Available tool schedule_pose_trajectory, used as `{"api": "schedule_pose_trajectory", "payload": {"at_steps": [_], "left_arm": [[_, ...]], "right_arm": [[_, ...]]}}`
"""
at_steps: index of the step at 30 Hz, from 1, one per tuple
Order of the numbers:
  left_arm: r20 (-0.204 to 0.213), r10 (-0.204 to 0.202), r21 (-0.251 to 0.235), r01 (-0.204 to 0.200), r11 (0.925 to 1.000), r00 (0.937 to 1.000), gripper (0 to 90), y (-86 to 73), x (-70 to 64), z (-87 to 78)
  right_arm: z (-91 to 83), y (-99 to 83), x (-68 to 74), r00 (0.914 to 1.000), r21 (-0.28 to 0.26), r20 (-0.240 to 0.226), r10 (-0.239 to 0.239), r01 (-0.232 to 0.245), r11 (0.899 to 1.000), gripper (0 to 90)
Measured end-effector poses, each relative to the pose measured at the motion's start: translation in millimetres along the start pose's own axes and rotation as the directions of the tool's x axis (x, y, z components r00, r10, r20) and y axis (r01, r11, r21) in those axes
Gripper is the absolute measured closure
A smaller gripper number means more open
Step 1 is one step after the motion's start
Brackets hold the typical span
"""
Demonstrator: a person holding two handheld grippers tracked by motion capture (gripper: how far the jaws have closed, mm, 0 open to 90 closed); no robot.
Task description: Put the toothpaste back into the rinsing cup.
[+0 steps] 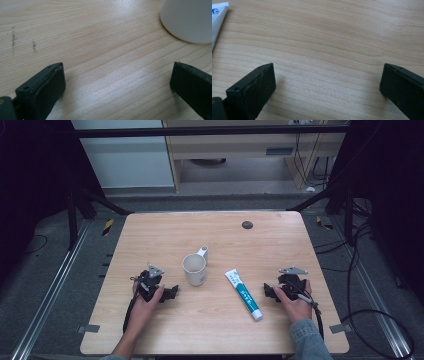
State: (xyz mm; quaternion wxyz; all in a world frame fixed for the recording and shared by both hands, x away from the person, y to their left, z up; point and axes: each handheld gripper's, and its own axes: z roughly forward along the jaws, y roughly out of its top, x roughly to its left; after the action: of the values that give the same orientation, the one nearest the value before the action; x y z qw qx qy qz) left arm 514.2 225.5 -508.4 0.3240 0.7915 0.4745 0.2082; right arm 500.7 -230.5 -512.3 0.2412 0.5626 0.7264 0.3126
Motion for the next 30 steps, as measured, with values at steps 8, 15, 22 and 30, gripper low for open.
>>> {"api": "schedule_pose_trajectory", "payload": {"at_steps": [8, 15, 22, 30], "left_arm": [[0.0, -0.003, -0.001, 0.003, 1.0, 1.0, 0.0, -0.4, -0.5, -0.4], [-0.001, -0.005, -0.002, 0.005, 1.0, 1.0, 0.0, 0.0, -0.7, 0.1], [-0.001, -0.005, -0.001, 0.005, 1.0, 1.0, 0.0, -0.5, -0.7, -0.4], [0.001, -0.003, -0.002, 0.003, 1.0, 1.0, 0.0, 0.0, -0.3, 0.1]], "right_arm": [[-15.4, 1.6, 1.4, 0.9967, 0.054, -0.059, -0.055, 0.058, 0.997, 9.2], [-42.9, 12.8, 16.0, 0.9854, 0.062, -0.108, -0.131, 0.139, 0.988, 12.3], [-65.3, 30.4, 39.5, 0.9623, 0.043, -0.185, -0.199, 0.211, 0.977, 18.1], [-52.5, 51.0, 65.2, 0.9408, 0.085, -0.231, -0.248, 0.273, 0.958, 25.2]]}}
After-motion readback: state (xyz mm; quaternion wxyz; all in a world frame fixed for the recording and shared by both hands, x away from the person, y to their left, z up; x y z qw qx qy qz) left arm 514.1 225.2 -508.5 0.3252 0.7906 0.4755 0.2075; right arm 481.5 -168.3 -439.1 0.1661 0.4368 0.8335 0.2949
